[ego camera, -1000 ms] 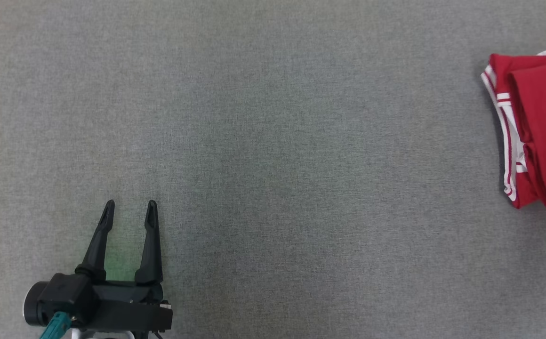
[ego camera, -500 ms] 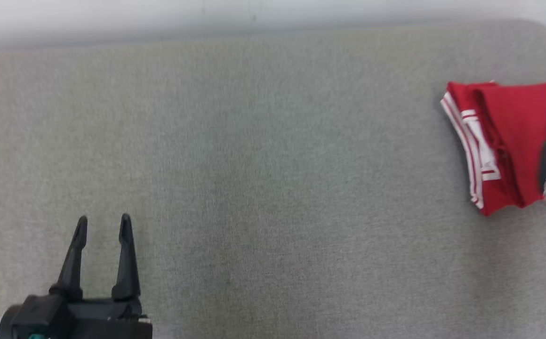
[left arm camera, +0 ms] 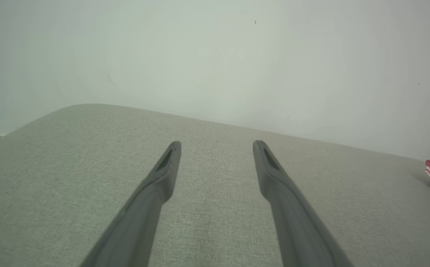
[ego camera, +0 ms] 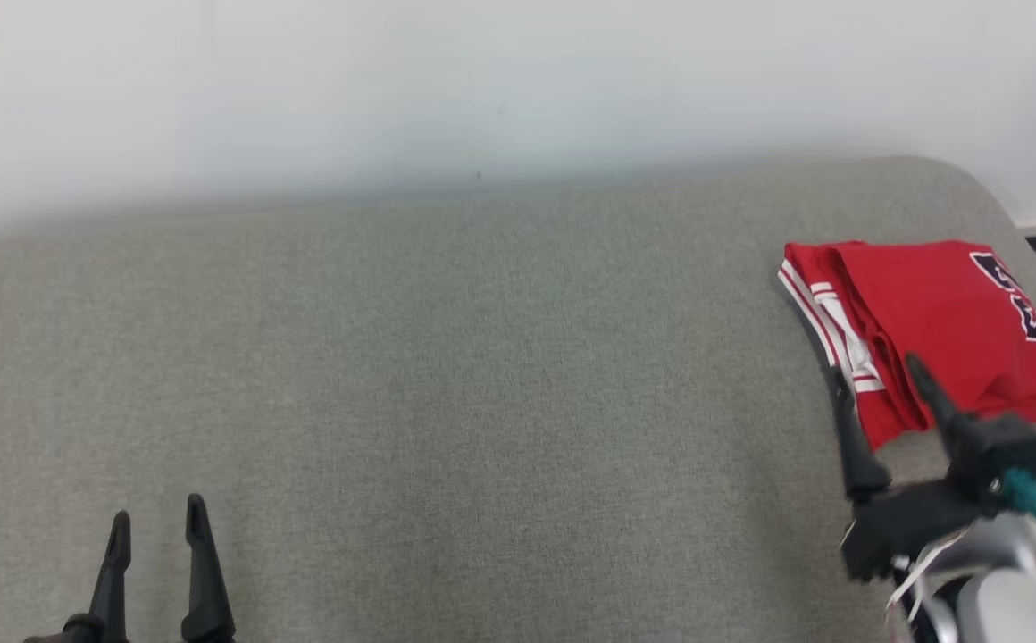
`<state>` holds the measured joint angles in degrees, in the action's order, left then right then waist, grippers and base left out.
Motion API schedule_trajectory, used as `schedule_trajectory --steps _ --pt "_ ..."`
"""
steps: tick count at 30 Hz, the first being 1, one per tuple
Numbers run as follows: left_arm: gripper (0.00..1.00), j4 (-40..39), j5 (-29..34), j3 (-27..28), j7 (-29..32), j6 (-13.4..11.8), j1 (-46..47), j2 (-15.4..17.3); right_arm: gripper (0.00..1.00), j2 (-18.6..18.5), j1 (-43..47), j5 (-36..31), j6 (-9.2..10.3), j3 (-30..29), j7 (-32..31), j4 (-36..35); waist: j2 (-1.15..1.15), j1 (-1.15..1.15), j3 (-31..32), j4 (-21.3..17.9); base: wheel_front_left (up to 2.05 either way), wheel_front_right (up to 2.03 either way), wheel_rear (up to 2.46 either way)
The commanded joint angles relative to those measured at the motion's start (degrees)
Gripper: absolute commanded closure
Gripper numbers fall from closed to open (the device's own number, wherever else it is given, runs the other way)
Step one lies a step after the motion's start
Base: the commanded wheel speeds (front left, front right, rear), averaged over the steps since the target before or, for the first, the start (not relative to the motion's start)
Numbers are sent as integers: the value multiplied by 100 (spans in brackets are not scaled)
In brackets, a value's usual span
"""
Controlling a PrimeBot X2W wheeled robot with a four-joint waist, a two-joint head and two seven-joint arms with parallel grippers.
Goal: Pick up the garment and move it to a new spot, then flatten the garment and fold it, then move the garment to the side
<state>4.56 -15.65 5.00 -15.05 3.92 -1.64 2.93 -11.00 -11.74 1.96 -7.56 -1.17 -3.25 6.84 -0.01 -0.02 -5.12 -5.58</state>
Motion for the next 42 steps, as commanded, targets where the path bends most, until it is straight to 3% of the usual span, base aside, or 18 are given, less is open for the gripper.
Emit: schedule_trajectory --steps 1,8,14,42 --pt "0 28 -69 41 -15 -64 -105 -4 0 199 303 135 14 40 282 -57 1 2 270 66 0 0 0" --pt "0 156 -66 80 -14 -27 -243 -4 0 625 819 209 15 10 903 -89 1 2 471 222 0 0 0" --pt "0 286 -64 112 -14 59 -352 -5 0 780 1094 203 14 -74 1238 93 1 2 560 343 0 0 0" --pt "0 462 -7 116 -14 141 -396 -5 0 813 1124 435 14 81 1079 387 1 2 570 389 0 0 0"
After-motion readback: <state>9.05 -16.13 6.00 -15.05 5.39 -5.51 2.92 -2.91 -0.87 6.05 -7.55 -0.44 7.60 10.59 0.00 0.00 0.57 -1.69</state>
